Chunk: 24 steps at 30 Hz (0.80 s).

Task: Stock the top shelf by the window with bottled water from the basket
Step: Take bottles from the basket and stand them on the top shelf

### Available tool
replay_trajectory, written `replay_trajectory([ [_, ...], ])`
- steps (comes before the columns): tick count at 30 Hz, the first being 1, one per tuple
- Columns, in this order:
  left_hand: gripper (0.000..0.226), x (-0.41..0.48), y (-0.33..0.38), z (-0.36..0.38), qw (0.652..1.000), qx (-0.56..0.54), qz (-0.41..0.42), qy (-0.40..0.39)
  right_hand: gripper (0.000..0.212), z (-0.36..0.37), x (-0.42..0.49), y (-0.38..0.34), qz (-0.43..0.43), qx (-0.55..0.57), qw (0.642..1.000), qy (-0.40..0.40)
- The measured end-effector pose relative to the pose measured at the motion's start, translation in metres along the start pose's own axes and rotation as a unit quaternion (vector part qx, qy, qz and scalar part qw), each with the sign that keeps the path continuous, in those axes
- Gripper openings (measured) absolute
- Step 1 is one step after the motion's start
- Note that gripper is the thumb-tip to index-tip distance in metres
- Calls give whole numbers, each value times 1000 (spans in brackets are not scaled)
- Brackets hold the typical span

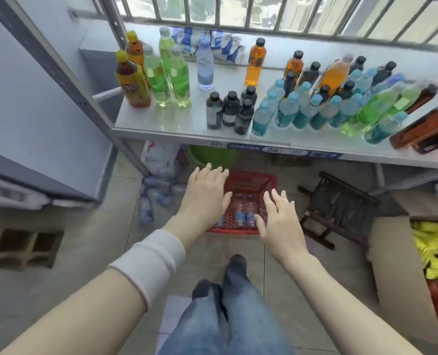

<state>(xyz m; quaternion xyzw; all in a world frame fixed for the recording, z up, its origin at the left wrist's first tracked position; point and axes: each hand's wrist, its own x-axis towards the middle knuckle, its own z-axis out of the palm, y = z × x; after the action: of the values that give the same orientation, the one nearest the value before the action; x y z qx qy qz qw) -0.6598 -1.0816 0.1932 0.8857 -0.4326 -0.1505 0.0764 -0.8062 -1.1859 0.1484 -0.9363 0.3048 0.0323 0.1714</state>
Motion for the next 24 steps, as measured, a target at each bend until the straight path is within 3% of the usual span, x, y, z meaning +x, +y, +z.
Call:
replay_trajectory([
  [6, 54, -9, 3, 80, 994, -27, -45, -97, 57, 47, -14, 51, 27, -14, 992, -119],
  [15, 51, 60, 12, 219, 966, -98, -131, -201, 57, 139, 54, 139, 67, 12, 973, -221],
  [24, 39, 194, -38, 439, 890, -267, -222, -295, 42, 347, 198, 230, 115, 46, 940, -318],
])
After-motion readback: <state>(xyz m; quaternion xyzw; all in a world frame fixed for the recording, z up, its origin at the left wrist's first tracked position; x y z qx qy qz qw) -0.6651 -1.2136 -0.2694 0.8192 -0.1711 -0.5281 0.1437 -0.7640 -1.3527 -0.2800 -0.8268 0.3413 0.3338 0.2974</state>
